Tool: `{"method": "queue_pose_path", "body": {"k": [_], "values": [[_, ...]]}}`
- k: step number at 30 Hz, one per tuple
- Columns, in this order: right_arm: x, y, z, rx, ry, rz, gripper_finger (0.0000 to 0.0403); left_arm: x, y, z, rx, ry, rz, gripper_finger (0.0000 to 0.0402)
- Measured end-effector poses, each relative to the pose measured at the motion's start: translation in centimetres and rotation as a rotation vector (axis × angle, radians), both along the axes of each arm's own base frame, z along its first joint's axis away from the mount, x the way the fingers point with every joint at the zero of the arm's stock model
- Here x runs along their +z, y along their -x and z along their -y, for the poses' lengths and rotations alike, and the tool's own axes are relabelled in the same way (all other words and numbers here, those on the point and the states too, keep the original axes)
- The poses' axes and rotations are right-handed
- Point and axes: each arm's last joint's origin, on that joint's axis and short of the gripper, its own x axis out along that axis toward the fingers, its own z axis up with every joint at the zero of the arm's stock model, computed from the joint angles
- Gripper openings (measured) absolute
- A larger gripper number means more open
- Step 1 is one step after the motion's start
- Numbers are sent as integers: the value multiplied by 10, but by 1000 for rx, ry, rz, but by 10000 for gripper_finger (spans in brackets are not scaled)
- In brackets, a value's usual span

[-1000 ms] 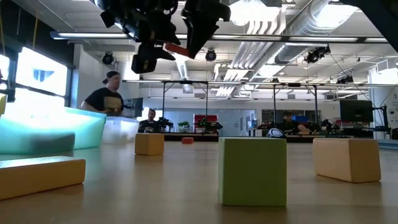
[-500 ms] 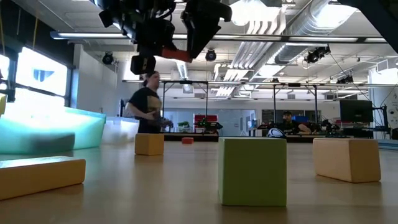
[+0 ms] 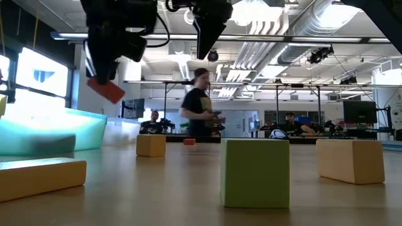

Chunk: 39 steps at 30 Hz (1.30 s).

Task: Sort & place blocks by color
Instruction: Put the orange rectangular block into the blue bin, then put the yellow cube block into the yellow bin

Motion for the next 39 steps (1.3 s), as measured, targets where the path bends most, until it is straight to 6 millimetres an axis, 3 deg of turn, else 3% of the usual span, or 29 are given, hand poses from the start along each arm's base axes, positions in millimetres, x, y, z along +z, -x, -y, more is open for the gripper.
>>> {"method": "queue_pose_path", "body": {"k": [10, 15, 20, 29, 39], "values": [[-2, 3, -3, -130, -143, 13, 181, 7, 16, 29, -107, -56, -159, 34], [-3, 6, -7, -209, -239, 2, 181, 10, 28, 33, -126, -130, -275, 34], [-4, 9, -17, -253, -270, -17, 181, -4, 35, 33, -134, -165, -341, 41], [-5, 14, -40, -286, -274, -44, 181, -39, 50, 37, -105, -134, -441, 92], [-5, 18, -71, -281, -217, -17, 181, -42, 47, 36, -94, -136, -395, 149]]}}
